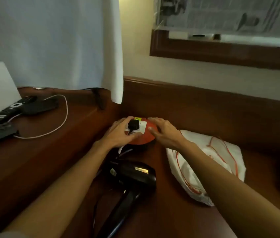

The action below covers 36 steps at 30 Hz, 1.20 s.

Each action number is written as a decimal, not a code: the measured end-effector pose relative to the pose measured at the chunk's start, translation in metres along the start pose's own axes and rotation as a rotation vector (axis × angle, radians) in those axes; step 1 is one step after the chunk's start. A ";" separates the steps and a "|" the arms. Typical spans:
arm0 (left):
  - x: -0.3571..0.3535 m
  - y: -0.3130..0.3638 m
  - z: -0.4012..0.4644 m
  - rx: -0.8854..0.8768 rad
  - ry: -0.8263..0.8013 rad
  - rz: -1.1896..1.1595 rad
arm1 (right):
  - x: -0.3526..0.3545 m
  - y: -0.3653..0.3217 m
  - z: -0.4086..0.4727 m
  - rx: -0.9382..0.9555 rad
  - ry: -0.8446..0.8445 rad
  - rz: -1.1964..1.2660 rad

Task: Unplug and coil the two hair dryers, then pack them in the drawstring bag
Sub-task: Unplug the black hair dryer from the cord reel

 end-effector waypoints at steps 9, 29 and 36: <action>-0.020 -0.024 0.003 0.027 -0.030 0.114 | -0.056 0.013 0.032 -0.020 0.094 -0.032; -0.011 -0.021 -0.009 0.166 -0.008 -0.015 | -0.036 -0.024 0.084 0.101 -0.231 -0.176; -0.014 -0.019 -0.010 0.159 -0.016 -0.021 | -0.030 -0.029 0.094 0.143 -0.250 -0.032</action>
Point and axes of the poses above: each hand's wrist, its own z-axis towards the middle knuckle, its own x-axis out of the back of the hand, y = z × x, the point moved 8 cm from there along z, towards the middle knuckle, and after that the axes turned 12 degrees about -z, right-handed, at the moved point
